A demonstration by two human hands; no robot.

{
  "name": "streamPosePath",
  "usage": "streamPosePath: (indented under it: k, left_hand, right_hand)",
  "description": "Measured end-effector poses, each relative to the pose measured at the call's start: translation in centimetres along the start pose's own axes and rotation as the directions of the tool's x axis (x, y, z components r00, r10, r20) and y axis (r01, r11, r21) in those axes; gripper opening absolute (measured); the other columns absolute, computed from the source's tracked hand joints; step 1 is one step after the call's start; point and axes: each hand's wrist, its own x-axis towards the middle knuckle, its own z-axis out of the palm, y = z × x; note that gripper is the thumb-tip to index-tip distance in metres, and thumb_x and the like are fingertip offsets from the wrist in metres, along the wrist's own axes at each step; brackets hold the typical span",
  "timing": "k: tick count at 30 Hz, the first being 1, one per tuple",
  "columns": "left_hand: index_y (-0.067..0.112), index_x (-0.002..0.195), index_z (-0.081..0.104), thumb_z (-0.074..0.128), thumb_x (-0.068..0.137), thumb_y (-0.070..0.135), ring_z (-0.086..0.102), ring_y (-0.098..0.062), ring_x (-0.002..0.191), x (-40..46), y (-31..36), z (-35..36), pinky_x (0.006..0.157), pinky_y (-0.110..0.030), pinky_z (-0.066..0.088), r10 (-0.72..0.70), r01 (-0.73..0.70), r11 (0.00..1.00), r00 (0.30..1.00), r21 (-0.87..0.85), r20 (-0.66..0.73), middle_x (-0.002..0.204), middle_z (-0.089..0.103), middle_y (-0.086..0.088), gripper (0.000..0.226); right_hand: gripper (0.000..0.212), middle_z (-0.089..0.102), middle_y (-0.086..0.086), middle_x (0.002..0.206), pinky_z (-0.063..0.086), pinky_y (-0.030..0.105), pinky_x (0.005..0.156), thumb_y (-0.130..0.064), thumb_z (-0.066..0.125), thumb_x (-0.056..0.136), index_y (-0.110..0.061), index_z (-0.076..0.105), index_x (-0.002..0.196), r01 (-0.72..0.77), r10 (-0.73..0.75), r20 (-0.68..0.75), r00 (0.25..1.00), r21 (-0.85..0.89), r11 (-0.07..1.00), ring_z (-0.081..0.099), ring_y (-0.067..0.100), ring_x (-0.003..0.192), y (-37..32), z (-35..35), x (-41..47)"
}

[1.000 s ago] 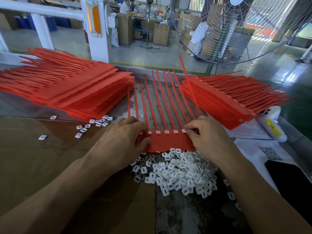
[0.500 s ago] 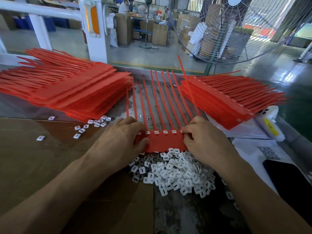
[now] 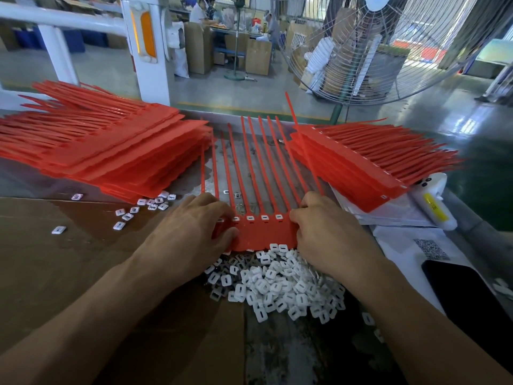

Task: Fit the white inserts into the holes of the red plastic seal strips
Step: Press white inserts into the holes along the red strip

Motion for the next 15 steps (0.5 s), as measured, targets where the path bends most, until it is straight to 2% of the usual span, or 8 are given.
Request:
streamPosePath:
  k: [4, 8, 11, 15]
  left_hand:
    - [0.039, 0.131, 0.057, 0.049, 0.093, 0.058, 0.043, -0.008, 0.125, 0.0, 0.1, -0.1, 0.108, -0.035, 0.041, 0.006, -0.006, 1.0, 1.0, -0.005, -0.014, 0.13, 0.05, 0.017, 0.043]
    - [0.039, 0.131, 0.057, 0.048, 0.092, 0.059, 0.044, -0.008, 0.125, 0.0, -0.1, 0.0, 0.109, -0.037, 0.042, 0.007, -0.007, 1.0, 1.0, -0.009, -0.003, 0.129, 0.05, 0.016, 0.045]
    - [0.04, 0.13, 0.057, 0.047, 0.091, 0.06, 0.044, -0.008, 0.125, 0.1, -0.2, 0.0, 0.108, -0.038, 0.042, 0.005, -0.005, 1.0, 1.0, -0.013, 0.004, 0.128, 0.05, 0.017, 0.045]
    - [0.039, 0.129, 0.058, 0.046, 0.09, 0.06, 0.044, -0.008, 0.124, 0.1, -0.3, 0.0, 0.108, -0.037, 0.042, 0.008, -0.008, 1.0, 1.0, -0.009, -0.007, 0.128, 0.05, 0.017, 0.046]
  right_hand:
    - [0.027, 0.042, -0.001, 0.108, 0.05, 0.04, 0.09, -0.011, 0.047, 0.099, -0.012, 0.068, 0.117, 0.004, -0.004, 0.0, 1.0, 0.024, 1.0, 0.051, 0.022, 0.113, -0.1, 0.0, 0.0]
    - [0.037, 0.06, 0.003, 0.121, 0.05, 0.042, 0.099, -0.008, 0.043, 0.101, -0.017, 0.069, 0.125, 0.008, -0.009, 0.002, 1.0, 0.191, 0.982, 0.058, 0.021, 0.114, 1.6, -0.4, 0.4]
    - [0.042, 0.065, 0.001, 0.128, 0.049, 0.043, 0.105, -0.005, 0.042, 0.102, -0.019, 0.069, 0.131, -0.016, 0.025, -0.024, 0.999, 0.34, 0.94, 0.06, 0.018, 0.12, 2.6, -0.6, 0.5]
    - [0.042, 0.063, -0.001, 0.119, 0.048, 0.042, 0.102, -0.003, 0.042, 0.101, -0.02, 0.073, 0.124, 0.011, -0.006, -0.016, 1.0, 0.35, 0.937, 0.059, 0.018, 0.115, 3.0, -0.2, 0.7]
